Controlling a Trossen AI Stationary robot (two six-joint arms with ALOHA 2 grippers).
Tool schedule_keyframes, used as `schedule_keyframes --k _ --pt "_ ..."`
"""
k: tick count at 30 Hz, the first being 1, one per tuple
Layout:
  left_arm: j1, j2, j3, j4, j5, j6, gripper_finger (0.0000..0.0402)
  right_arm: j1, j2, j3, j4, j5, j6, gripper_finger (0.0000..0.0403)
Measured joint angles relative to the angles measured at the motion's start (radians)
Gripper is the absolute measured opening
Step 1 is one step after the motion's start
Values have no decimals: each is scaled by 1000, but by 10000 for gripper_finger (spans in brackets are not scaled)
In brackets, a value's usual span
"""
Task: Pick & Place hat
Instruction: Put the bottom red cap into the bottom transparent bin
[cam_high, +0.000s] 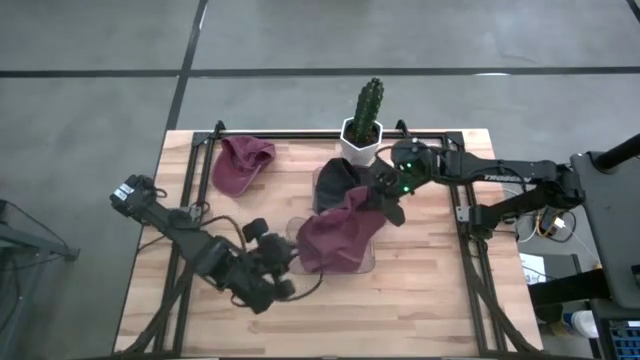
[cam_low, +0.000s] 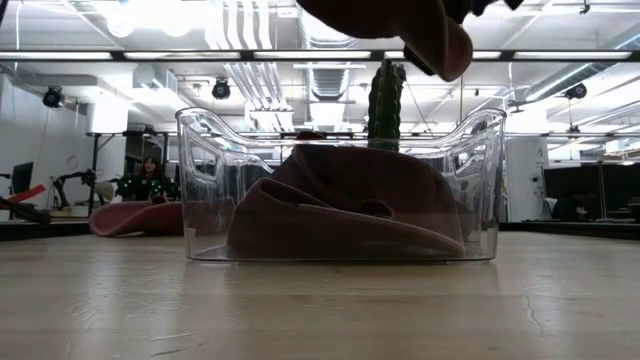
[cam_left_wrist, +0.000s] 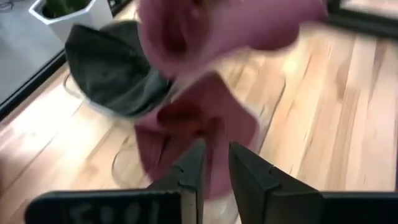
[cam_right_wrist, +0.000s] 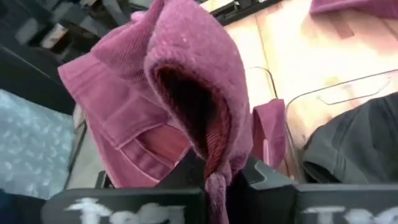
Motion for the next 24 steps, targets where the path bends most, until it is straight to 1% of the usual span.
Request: schedule_keyframes --k 3,6,10,14,16,17,19,24 --pt "-31 -2 0 -115 3 -31 64 0 55 28 -7 -50 7 12" --pt "-65 -3 0 -238 9 -76 64 3 132 92 -77 -82 -16 12" --pt "-114 -3 0 -376 12 -175 64 2 254 233 -253 -84 -109 12" --pt "-149 -13 0 -490 51 -279 64 14 394 392 -440 -81 -211 12" --pt "-164 -24 0 -554 69 -332 64 21 455 470 -499 -82 -248 12" --pt "-173 -30 -1 -566 70 -357 64 25 484 504 -521 -80 -266 12" --pt "-185 -57 -13 -551 70 -343 64 26 537 561 -550 -77 -289 12" --pt "-213 -130 -45 -559 68 -320 64 31 652 679 -601 -73 -276 13"
